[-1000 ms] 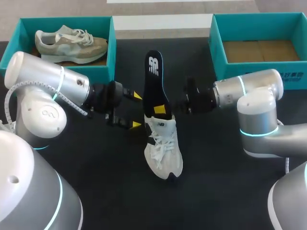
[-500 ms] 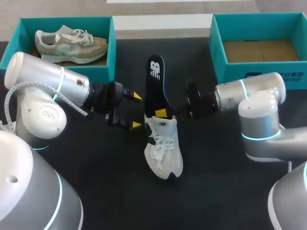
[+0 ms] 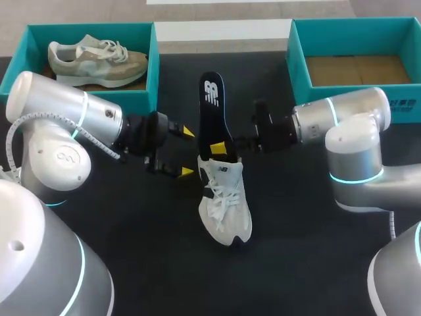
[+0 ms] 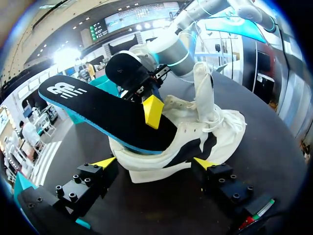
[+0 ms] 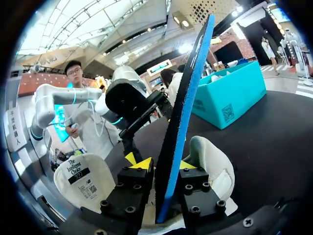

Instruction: Take the shoe out of the shoebox, open the shoe tongue, remove and reinsert the insole, then place the shoe into the shoebox

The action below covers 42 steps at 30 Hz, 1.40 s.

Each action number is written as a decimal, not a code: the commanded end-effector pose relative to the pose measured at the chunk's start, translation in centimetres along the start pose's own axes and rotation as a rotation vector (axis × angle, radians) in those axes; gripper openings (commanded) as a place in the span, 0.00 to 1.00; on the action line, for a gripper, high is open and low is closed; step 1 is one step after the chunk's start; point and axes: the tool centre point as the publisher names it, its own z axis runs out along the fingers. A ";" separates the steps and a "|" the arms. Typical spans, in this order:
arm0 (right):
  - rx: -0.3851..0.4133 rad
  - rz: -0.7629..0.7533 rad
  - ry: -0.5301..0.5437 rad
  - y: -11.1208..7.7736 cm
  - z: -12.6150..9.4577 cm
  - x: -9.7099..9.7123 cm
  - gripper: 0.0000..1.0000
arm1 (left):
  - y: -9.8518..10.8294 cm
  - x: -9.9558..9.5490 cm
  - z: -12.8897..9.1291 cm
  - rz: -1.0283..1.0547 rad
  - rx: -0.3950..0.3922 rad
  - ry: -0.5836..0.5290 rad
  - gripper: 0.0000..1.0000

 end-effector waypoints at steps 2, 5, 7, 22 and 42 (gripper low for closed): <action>0.012 -0.023 -0.010 1.3 -0.1 -0.2 0.25 | -0.1 0.0 0.0 -0.001 -0.004 0.002 1.00; 0.023 -0.035 -0.006 1.8 -0.4 -0.6 0.25 | -0.1 0.0 0.0 -0.001 -0.004 0.002 1.00; 0.044 -0.030 0.006 1.9 -0.4 -0.9 0.17 | -0.1 0.0 0.0 -0.001 -0.004 0.002 1.00; 0.087 0.147 0.016 -3.3 -0.1 1.3 0.00 | -0.1 0.0 0.0 -0.001 -0.004 0.002 1.00; 0.119 0.104 0.009 -1.6 -0.6 1.4 0.31 | -0.1 0.0 0.0 -0.001 -0.004 0.002 1.00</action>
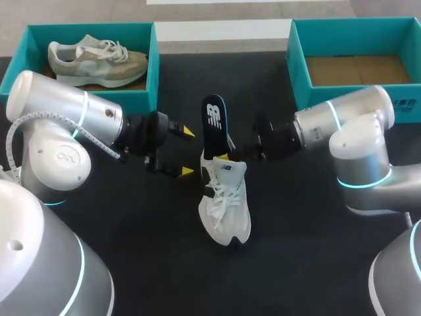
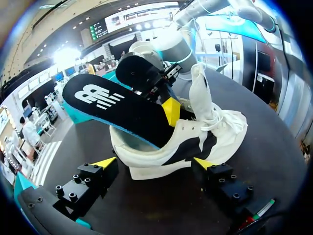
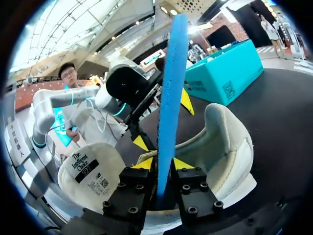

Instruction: Take the shoe out of the shoebox, open the shoe tongue, remove and reinsert the insole, then place the shoe into the shoebox

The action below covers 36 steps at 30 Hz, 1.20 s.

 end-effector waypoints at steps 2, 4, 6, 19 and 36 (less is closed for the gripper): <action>0.021 -0.034 0.004 1.8 -0.4 -0.7 0.34 | 0.0 0.0 0.0 0.000 -0.003 0.001 1.00; 0.027 -0.049 0.005 2.4 -0.6 -1.1 0.34 | 0.0 0.0 0.0 0.000 -0.003 0.001 1.00; 0.030 -0.066 0.003 2.9 -0.8 -1.6 0.33 | 0.0 0.0 0.0 0.000 -0.003 0.001 1.00; 0.069 -0.038 0.067 2.1 -0.9 -2.7 0.00 | 0.0 0.0 0.0 0.000 -0.003 0.001 1.00; 0.085 0.050 0.080 0.0 -0.4 -0.7 0.28 | 0.0 0.0 0.0 0.000 -0.003 0.001 1.00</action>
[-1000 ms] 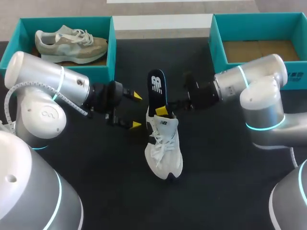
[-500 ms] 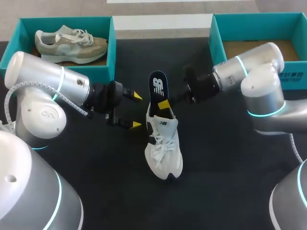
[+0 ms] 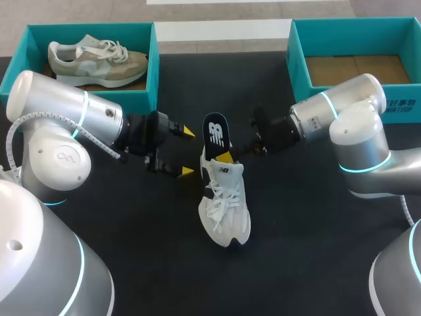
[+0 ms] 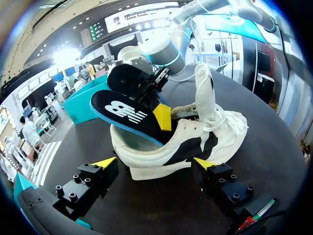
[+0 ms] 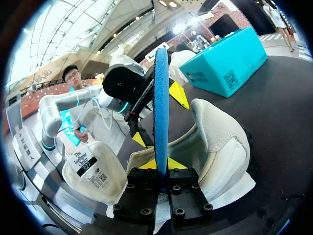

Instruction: Take the shoe out of the shoebox, open the shoe tongue, remove and reinsert the insole, then place the shoe into the shoebox

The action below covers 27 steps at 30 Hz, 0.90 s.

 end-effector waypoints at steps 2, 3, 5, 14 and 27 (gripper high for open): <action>0.022 -0.026 -0.020 1.1 -0.4 0.0 0.31 | 0.0 0.0 0.0 0.000 -0.003 0.000 1.00; 0.025 -0.031 -0.022 1.3 -0.5 0.0 0.31 | 0.0 0.0 0.0 0.000 -0.003 0.000 1.00; 0.030 -0.046 -0.028 1.9 -0.8 -0.2 0.33 | 0.0 0.0 0.0 0.000 -0.003 0.000 1.00; 0.054 -0.091 -0.022 3.9 -1.3 -2.0 0.28 | 0.0 0.0 0.0 0.000 -0.003 0.000 1.00; 0.059 0.008 0.031 0.7 0.0 -0.7 0.00 | 0.0 0.0 0.0 0.000 -0.003 0.000 1.00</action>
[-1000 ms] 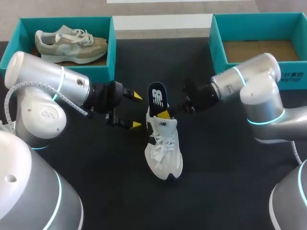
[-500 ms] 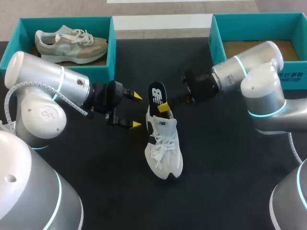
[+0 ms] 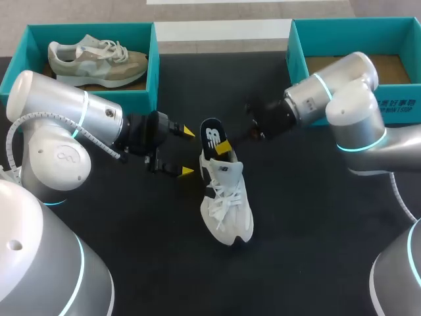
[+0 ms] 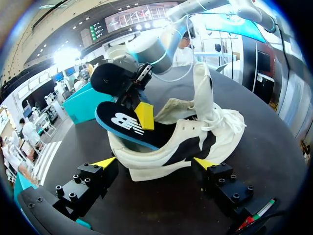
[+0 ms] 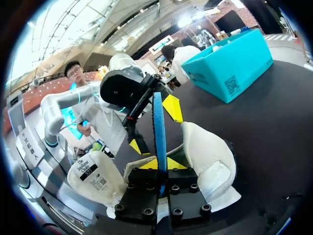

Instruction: Take the shoe out of the shoebox, open the shoe tongue, remove and reinsert the insole, then place the shoe into the shoebox

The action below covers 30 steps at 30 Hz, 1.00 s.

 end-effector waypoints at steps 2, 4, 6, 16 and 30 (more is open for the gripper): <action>-0.021 0.033 -0.011 -1.7 0.9 0.9 0.00 | 0.0 0.1 0.0 0.000 -0.003 0.000 1.00; -0.030 0.040 -0.014 -2.0 1.0 1.2 0.00 | 0.0 0.1 0.0 0.000 -0.003 0.000 1.00; -0.032 0.041 -0.018 -2.0 0.9 1.2 0.00 | 0.0 0.1 0.0 0.000 -0.003 0.000 1.00; -0.012 0.000 -0.055 0.0 0.1 1.3 0.36 | 0.0 0.1 0.0 0.000 -0.003 0.000 1.00; 0.018 -0.030 -0.027 2.1 -0.2 -1.0 0.00 | 0.0 0.1 0.0 0.000 -0.003 0.000 1.00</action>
